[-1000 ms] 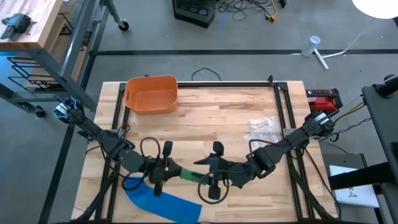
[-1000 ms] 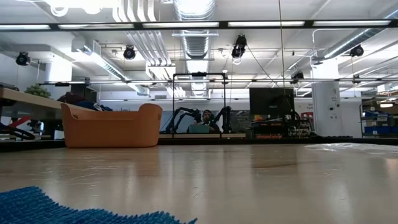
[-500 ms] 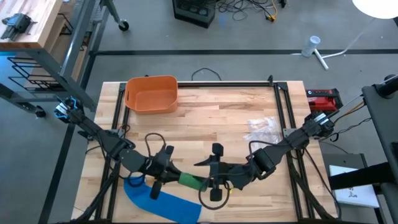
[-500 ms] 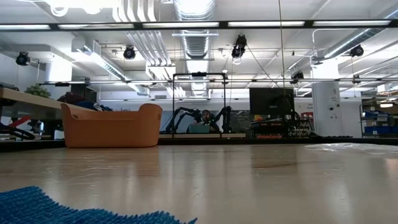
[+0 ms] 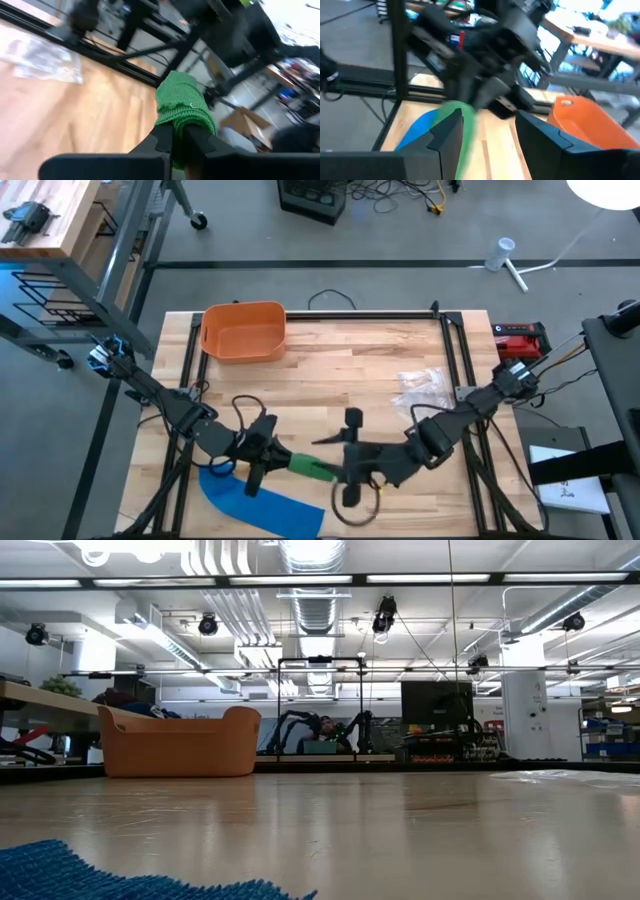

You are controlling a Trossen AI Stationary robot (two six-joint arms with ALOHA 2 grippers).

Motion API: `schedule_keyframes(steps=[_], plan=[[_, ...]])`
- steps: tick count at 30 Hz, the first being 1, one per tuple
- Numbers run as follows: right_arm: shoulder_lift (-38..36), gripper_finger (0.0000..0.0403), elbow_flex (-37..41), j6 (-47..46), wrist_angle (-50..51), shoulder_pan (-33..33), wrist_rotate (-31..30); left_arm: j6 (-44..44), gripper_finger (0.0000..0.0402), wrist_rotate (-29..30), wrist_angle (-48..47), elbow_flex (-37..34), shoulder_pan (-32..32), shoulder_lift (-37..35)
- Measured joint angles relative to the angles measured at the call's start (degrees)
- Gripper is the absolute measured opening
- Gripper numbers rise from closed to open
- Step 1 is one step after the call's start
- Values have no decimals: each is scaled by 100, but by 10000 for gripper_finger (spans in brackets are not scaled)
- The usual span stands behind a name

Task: Roll bandage
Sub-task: Roll the green bandage

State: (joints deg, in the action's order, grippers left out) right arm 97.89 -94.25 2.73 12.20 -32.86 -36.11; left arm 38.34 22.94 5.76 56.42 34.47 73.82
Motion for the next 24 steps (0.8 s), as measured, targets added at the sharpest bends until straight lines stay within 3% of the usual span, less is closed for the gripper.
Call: schedule_keyframes(steps=[9, 13, 20, 24], plan=[[45, 176, 172, 175, 268, -138, -70, -287, 7, 508, -29, 0, -304, 0], [-29, 176, 132, 280, 993, -190, -829, -300, 7, 510, -29, 0, -386, -2], [-304, 176, 88, -71, 2049, -445, -1181, -125, 7, 504, -214, 0, -404, -270], [-335, 176, 98, -193, 2439, -758, -1933, 14, 7, 500, -421, 4, -438, -570]])
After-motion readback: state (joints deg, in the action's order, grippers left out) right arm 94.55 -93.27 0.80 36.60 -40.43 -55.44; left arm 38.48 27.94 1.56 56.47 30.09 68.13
